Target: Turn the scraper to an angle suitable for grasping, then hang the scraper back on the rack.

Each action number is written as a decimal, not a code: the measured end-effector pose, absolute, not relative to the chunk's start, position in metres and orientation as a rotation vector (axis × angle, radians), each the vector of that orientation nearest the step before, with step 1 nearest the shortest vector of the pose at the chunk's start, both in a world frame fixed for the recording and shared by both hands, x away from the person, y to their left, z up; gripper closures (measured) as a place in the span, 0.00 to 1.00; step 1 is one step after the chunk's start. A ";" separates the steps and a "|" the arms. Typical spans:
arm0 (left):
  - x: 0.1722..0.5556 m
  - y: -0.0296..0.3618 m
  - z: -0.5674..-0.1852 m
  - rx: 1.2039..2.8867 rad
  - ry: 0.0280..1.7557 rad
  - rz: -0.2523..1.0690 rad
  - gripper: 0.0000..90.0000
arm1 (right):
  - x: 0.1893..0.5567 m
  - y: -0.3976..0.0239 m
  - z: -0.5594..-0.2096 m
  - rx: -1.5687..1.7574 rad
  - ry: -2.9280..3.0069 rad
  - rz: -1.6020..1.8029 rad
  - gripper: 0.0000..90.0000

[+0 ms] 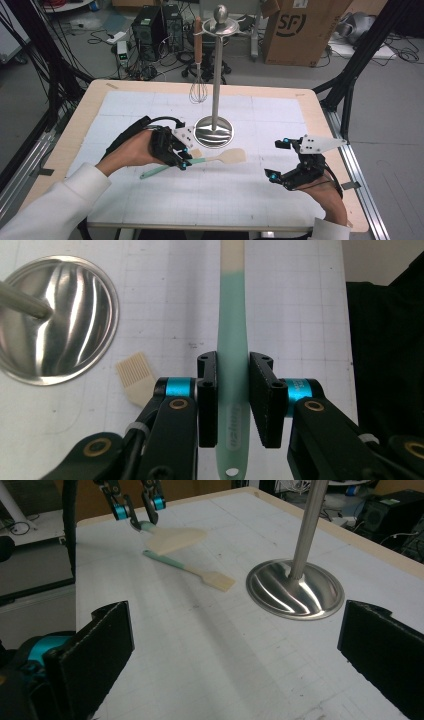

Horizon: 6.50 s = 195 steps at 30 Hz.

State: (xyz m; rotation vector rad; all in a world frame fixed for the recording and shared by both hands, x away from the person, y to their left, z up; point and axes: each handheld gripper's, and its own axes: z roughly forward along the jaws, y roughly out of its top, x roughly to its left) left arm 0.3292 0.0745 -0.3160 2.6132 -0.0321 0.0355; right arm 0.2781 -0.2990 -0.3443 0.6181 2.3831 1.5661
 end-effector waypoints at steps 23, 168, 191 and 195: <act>0.342 0.029 -0.372 2.493 -0.067 -0.043 0.83 | 0.277 -0.299 -0.345 0.608 2.396 1.567 0.00; 0.290 0.292 -0.378 1.925 0.442 0.329 0.02 | 0.323 -0.218 -0.340 0.447 2.826 1.082 0.00; 0.291 0.295 -0.378 1.901 0.434 0.355 0.02 | 0.333 -0.174 -0.367 0.365 2.991 0.681 0.00; 0.291 0.293 -0.377 1.903 0.429 0.340 0.02 | 0.333 -0.168 -0.373 0.341 3.019 0.618 0.00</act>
